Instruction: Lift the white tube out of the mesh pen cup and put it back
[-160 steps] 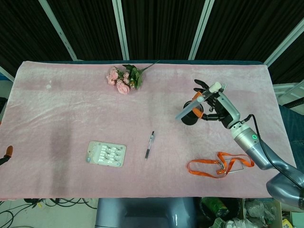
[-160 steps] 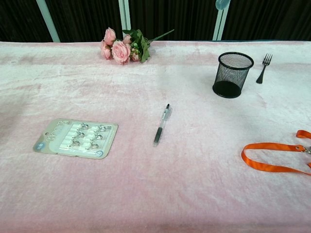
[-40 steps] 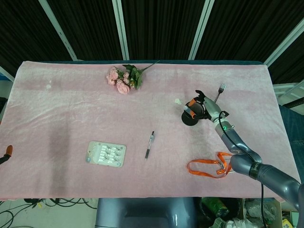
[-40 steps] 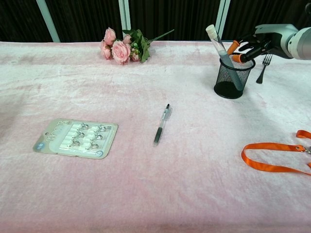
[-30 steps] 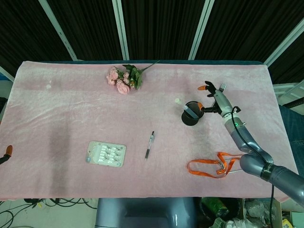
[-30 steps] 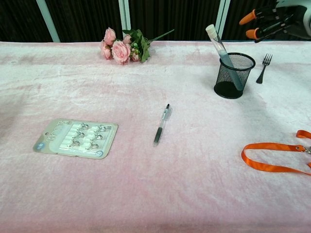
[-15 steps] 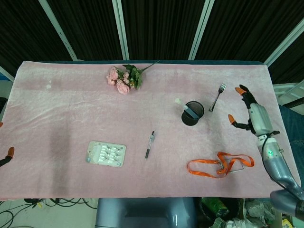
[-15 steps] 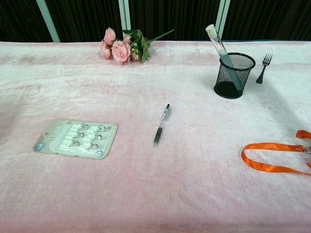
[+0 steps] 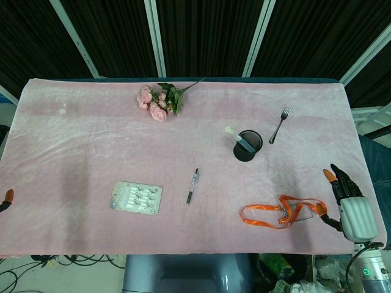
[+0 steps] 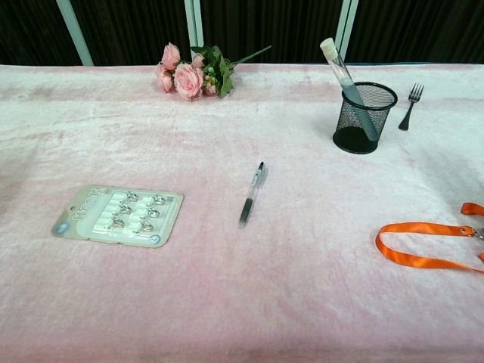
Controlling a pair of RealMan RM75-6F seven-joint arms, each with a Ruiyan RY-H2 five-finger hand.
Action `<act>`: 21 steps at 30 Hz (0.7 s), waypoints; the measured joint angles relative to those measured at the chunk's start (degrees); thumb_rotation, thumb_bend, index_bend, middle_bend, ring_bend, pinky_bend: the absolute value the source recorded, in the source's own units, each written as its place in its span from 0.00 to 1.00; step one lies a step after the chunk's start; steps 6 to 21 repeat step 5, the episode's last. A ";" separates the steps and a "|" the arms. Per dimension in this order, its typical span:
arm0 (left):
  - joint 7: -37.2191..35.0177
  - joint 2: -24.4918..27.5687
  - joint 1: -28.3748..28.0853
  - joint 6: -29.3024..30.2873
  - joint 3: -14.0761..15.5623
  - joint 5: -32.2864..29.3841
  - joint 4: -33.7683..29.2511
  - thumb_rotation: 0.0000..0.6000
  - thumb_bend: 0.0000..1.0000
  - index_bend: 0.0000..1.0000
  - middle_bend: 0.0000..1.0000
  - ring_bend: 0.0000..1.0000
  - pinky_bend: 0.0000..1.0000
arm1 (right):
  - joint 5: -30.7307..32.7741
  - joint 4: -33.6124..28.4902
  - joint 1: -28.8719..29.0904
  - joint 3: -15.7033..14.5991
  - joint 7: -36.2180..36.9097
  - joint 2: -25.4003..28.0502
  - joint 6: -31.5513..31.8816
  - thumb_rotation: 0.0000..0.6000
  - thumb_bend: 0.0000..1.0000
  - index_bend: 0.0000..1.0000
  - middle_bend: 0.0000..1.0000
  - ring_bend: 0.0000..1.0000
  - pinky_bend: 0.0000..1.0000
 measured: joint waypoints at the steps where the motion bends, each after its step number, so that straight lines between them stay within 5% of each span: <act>1: 0.08 -0.22 -0.12 -0.19 0.11 0.15 0.19 1.00 0.34 0.13 0.10 0.00 0.00 | -0.04 -0.04 -0.10 -0.27 -0.78 0.01 -0.17 1.00 0.30 0.09 0.01 0.07 0.19; 21: 0.37 -0.66 -0.47 -0.82 0.45 0.45 0.68 1.00 0.34 0.13 0.10 0.00 0.00 | 0.53 -0.21 -0.26 -0.29 -2.79 -0.11 -0.48 1.00 0.30 0.09 0.01 0.07 0.19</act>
